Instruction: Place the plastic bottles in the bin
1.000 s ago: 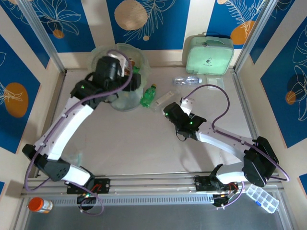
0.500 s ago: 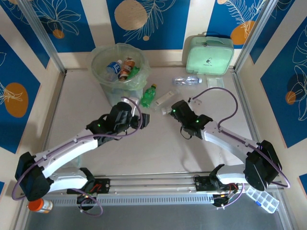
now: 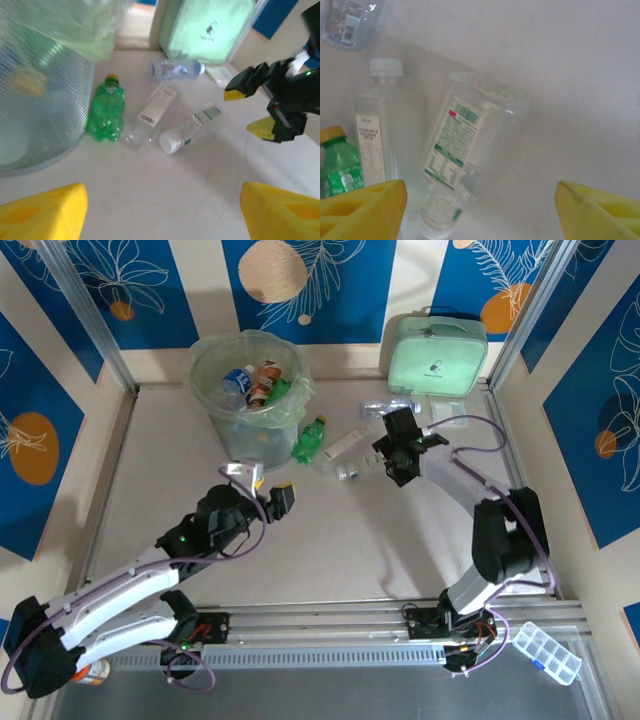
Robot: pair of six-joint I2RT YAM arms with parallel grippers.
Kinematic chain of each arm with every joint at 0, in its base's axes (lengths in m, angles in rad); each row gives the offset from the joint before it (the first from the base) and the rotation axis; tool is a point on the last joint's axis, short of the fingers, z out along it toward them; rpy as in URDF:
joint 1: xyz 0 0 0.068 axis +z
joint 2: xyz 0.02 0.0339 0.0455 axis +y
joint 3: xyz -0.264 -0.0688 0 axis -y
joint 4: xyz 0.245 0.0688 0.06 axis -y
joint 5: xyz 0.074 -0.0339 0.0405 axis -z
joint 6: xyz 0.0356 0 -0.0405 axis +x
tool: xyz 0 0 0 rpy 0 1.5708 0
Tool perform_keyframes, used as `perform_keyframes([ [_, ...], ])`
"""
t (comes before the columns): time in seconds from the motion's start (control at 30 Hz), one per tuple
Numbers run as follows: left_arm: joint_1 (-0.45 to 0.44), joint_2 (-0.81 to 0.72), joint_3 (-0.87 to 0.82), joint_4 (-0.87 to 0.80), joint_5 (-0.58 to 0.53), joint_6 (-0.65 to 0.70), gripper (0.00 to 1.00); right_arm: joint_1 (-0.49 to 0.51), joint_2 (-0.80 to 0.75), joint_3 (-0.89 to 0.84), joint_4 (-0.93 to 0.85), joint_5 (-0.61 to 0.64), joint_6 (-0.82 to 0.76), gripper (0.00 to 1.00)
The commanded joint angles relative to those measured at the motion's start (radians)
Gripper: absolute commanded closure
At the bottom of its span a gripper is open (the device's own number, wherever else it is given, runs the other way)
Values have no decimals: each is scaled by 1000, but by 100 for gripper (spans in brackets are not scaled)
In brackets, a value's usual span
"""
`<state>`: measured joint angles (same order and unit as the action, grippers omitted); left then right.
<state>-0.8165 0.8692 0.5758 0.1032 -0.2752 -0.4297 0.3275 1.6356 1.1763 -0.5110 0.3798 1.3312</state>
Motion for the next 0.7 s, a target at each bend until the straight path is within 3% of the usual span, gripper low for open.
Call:
perform_keyframes([
  [0.0, -3, -49, -40, 41, -107, -10, 21, -36, 104, 88, -73, -105, 116, 17],
  [0.3, -3, -134, -60, 23, -158, -14, 21, -55, 309, 273, -196, -113, 207, 17],
  [0.67, -3, -117, -54, 9, -199, -15, 21, -63, 320, 216, -170, -97, 217, 38],
])
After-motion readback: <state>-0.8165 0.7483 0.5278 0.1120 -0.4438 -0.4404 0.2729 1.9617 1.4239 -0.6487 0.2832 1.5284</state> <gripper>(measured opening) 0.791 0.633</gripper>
